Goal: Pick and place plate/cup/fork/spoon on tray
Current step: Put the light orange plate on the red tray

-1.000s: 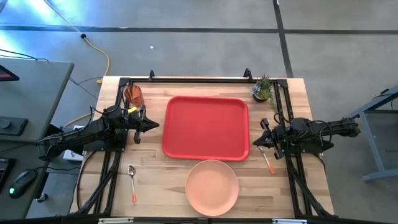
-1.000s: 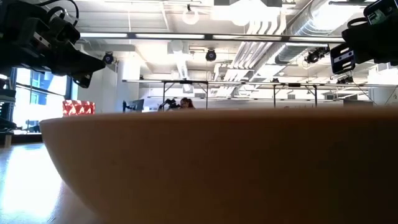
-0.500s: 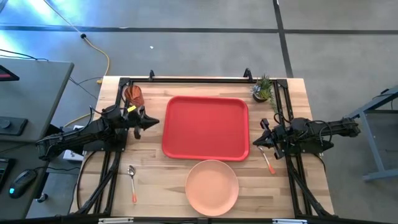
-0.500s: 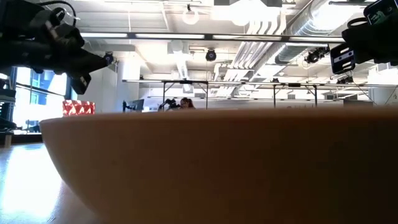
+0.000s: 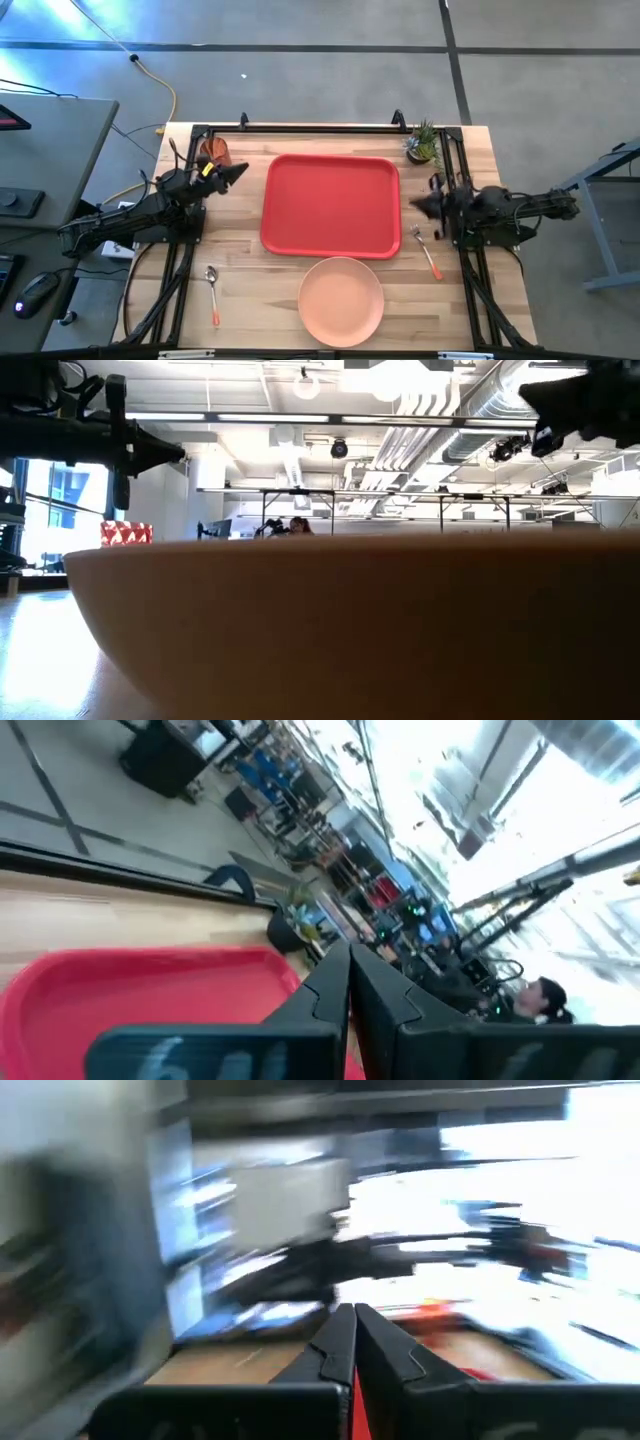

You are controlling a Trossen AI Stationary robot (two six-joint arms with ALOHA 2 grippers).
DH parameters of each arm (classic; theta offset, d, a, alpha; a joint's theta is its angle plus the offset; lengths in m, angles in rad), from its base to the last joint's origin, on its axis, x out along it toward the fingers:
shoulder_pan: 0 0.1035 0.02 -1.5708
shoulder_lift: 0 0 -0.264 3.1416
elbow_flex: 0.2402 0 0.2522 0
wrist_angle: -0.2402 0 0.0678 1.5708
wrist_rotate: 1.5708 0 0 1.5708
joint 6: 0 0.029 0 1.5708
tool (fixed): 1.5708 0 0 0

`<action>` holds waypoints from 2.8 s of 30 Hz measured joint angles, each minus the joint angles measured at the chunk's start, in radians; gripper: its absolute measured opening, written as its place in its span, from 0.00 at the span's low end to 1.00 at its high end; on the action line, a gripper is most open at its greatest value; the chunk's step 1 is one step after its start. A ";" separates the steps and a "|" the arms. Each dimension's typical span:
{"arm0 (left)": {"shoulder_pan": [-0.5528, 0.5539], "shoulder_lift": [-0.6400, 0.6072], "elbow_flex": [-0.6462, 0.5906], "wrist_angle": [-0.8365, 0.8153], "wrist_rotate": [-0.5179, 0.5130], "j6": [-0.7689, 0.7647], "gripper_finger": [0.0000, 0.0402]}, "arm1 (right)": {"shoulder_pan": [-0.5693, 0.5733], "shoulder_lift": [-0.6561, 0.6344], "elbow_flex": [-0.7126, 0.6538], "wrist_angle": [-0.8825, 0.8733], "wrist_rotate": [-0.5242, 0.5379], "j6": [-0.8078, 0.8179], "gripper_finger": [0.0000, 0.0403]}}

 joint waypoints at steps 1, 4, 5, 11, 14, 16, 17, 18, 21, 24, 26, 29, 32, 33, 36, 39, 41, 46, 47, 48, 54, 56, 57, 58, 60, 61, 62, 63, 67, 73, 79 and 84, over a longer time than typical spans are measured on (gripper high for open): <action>0.000 0.002 0.000 0.010 -0.007 0.010 0.01 | 0.000 0.002 0.000 0.013 0.141 0.061 0.00; 0.011 0.005 0.000 0.036 -0.095 -0.003 0.01 | -0.001 0.004 0.000 -0.028 0.585 0.314 0.00; 0.016 0.007 0.000 0.052 -0.128 -0.004 0.01 | -0.001 0.005 0.000 -0.059 0.674 0.400 0.00; 0.038 0.055 0.001 0.153 -0.139 0.014 0.01 | -0.001 0.017 0.001 -0.149 0.736 0.592 0.00; 0.038 0.111 0.029 0.160 -0.124 0.030 0.01 | -0.001 0.041 0.029 -0.151 0.737 0.594 0.00; 0.043 0.164 0.063 0.167 -0.125 0.101 0.01 | -0.001 0.064 0.074 -0.115 0.742 0.593 0.00; 0.050 0.194 0.080 0.168 -0.127 0.146 0.01 | -0.001 0.082 0.099 -0.093 0.739 0.575 0.00; 0.061 0.227 0.097 0.165 -0.127 0.196 0.01 | -0.001 0.105 0.124 -0.079 0.737 0.543 0.00; 0.119 0.341 0.141 0.164 -0.086 0.312 0.01 | -0.018 0.192 0.219 -0.063 0.780 0.458 0.00; 0.198 0.458 0.185 0.159 0.004 0.314 0.01 | -0.061 0.303 0.321 -0.070 0.840 0.380 0.00; 0.245 0.529 0.231 0.158 0.086 0.312 0.01 | -0.093 0.382 0.387 -0.072 0.851 0.320 0.00; 0.301 0.617 0.326 0.161 0.186 0.330 0.01 | -0.137 0.491 0.472 -0.072 0.826 0.229 0.00; 0.332 0.688 0.454 0.113 0.234 0.391 0.01 | -0.167 0.585 0.544 -0.082 0.749 0.159 0.00; 0.337 0.707 0.505 0.070 0.239 0.409 0.02 | -0.172 0.613 0.567 -0.093 0.729 0.149 0.00; 0.340 0.756 0.657 -0.117 0.239 0.504 0.05 | -0.178 0.683 0.628 -0.146 0.706 0.149 0.00; 0.340 0.806 0.794 -0.341 0.203 0.584 0.11 | -0.177 0.734 0.680 -0.250 0.694 0.221 0.00; 0.347 0.833 0.878 -0.508 0.156 0.599 0.15 | -0.184 0.759 0.709 -0.349 0.651 0.295 0.00; 0.403 0.892 1.051 -0.874 0.025 0.532 0.25 | -0.233 0.811 0.739 -0.551 0.430 0.507 0.00; 0.421 0.904 1.079 -0.934 0.011 0.517 0.26 | -0.242 0.823 0.739 -0.571 0.384 0.539 0.00; 0.441 0.916 1.104 -0.985 -0.001 0.505 0.28 | -0.250 0.835 0.739 -0.584 0.346 0.563 0.00; 0.534 0.970 1.162 -1.197 -0.072 0.433 0.35 | -0.258 0.905 0.739 -0.530 0.253 0.588 0.00; 0.544 0.983 1.162 -1.231 -0.064 0.387 0.36 | -0.258 0.922 0.739 -0.506 0.239 0.587 0.00; 0.545 0.988 1.162 -1.236 -0.045 0.368 0.37 | -0.258 0.929 0.739 -0.497 0.229 0.588 0.00; 0.542 0.993 1.162 -1.236 -0.010 0.355 0.37 | -0.258 0.936 0.739 -0.494 0.219 0.588 0.00; 0.506 1.007 1.162 -1.207 0.062 0.336 0.37 | -0.258 0.948 0.739 -0.500 0.206 0.588 0.00; 0.473 1.016 1.162 -1.178 0.099 0.335 0.37 | -0.258 0.951 0.740 -0.510 0.203 0.588 0.00; 0.434 1.025 1.162 -1.149 0.129 0.335 0.37 | -0.258 0.954 0.740 -0.526 0.202 0.594 0.00; 0.389 1.035 1.162 -1.117 0.154 0.336 0.37 | -0.258 0.955 0.740 -0.541 0.207 0.604 0.00; 0.194 1.081 1.163 -0.987 0.240 0.406 0.36 | -0.258 0.948 0.740 -0.632 0.293 0.704 0.00; -0.082 1.186 1.163 -1.049 0.334 0.467 0.35 | -0.276 0.924 0.740 -0.692 0.344 0.769 0.00; -0.280 1.298 1.162 -1.083 0.348 0.321 0.35 | -0.311 0.921 0.741 -0.671 0.334 0.653 0.00; -0.388 1.375 1.162 -1.015 0.348 0.173 0.35 | -0.345 0.921 0.741 -0.633 0.304 0.519 0.00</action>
